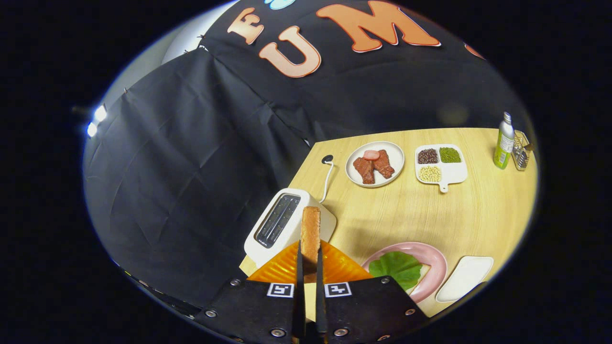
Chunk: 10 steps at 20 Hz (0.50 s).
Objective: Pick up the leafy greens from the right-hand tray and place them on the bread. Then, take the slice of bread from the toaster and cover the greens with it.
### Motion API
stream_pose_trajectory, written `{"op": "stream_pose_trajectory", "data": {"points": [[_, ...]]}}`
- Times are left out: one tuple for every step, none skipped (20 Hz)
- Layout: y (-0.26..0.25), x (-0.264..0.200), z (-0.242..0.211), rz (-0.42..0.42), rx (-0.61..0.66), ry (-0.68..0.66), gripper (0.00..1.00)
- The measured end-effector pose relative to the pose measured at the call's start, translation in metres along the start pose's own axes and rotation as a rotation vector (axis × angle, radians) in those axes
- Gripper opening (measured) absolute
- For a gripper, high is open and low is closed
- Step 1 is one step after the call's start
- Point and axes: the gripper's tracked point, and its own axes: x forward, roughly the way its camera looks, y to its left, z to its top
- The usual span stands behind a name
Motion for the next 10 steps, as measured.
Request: {"op": "stream_pose_trajectory", "data": {"points": [[-0.006, -0.003, -0.005, -0.002, 0.007, 0.0, 0.09], [-0.012, -0.005, -0.011, -0.003, 0.015, 0.002, 0.09], [-0.018, -0.007, -0.016, -0.005, 0.026, 0.003, 0.09], [-0.023, -0.008, -0.021, -0.005, 0.036, 0.004, 0.09], [-0.03, -0.009, -0.026, -0.008, 0.045, 0.007, 0.09], [-0.037, -0.008, -0.031, -0.012, 0.059, 0.005, 0.09], [-0.045, -0.007, -0.035, -0.016, 0.072, 0.01, 0.09], [-0.053, -0.006, -0.041, -0.019, 0.09, 0.013, 0.09], [-0.058, -0.004, -0.048, -0.019, 0.104, 0.023, 0.09], [-0.065, -0.003, -0.053, -0.016, 0.123, 0.031, 0.09]]}}
